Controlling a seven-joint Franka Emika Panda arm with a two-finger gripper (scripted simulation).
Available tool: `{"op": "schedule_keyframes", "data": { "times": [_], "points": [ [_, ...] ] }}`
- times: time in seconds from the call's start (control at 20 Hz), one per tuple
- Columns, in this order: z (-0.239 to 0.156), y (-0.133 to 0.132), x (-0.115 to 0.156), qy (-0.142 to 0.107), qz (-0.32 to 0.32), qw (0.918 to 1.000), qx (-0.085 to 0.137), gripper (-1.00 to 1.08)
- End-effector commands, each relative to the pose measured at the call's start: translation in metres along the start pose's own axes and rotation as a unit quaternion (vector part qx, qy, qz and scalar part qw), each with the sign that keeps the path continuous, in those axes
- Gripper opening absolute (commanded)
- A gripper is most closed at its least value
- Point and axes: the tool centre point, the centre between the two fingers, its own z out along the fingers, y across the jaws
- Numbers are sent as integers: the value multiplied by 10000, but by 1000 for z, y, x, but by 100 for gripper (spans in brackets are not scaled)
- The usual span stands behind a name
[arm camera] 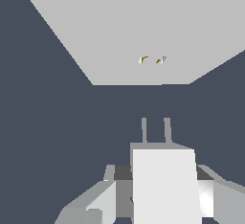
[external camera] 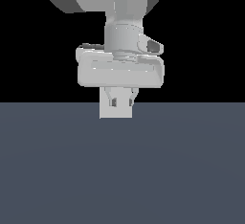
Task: Plug the charger into the wall socket.
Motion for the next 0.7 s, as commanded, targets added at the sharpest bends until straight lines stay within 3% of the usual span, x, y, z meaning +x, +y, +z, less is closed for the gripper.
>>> {"op": "schedule_keyframes", "data": {
  "times": [0.0, 0.65],
  "points": [
    [-2, 0, 4, -5, -36, 10000, 9, -100],
    [0, 0, 13, -5, -40, 10000, 9, -100]
  ]
}}
